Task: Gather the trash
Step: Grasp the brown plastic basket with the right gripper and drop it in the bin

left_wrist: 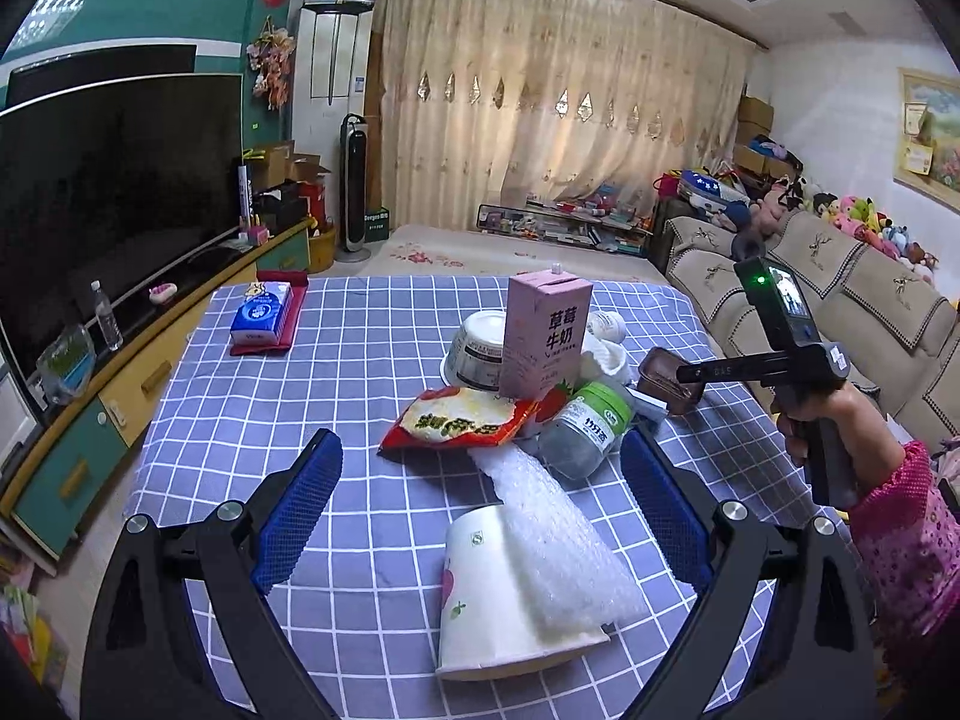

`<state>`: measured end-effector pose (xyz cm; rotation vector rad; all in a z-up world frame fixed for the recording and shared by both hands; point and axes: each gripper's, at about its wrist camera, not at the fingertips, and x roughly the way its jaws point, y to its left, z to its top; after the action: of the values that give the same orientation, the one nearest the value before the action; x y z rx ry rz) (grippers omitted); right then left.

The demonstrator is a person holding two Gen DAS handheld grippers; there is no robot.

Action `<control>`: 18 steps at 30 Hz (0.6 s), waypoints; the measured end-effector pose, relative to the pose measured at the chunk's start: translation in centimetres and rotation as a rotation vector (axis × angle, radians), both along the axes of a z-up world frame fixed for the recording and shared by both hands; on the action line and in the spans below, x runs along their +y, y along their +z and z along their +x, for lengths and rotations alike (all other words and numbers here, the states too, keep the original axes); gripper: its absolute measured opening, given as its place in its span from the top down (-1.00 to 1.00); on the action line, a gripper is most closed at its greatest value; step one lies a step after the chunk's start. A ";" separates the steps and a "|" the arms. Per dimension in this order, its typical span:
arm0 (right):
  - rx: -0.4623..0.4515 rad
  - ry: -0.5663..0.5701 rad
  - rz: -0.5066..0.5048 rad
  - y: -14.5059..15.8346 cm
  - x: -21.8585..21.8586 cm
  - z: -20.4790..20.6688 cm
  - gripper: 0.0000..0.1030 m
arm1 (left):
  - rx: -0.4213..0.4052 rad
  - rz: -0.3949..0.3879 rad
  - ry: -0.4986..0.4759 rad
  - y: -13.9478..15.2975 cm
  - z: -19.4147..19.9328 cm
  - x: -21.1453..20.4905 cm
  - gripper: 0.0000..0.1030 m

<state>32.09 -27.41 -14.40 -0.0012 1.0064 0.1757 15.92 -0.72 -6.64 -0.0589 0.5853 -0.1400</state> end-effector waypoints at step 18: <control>-0.192 -0.362 0.101 4.4 -14.2 -14.7 0.86 | 0.006 0.015 -0.040 -0.7 -2.1 -2.8 -0.80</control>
<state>17.44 -41.65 -10.00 0.2504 0.7902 -0.1037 13.77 -3.51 -7.31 -0.0331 0.5940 -0.1744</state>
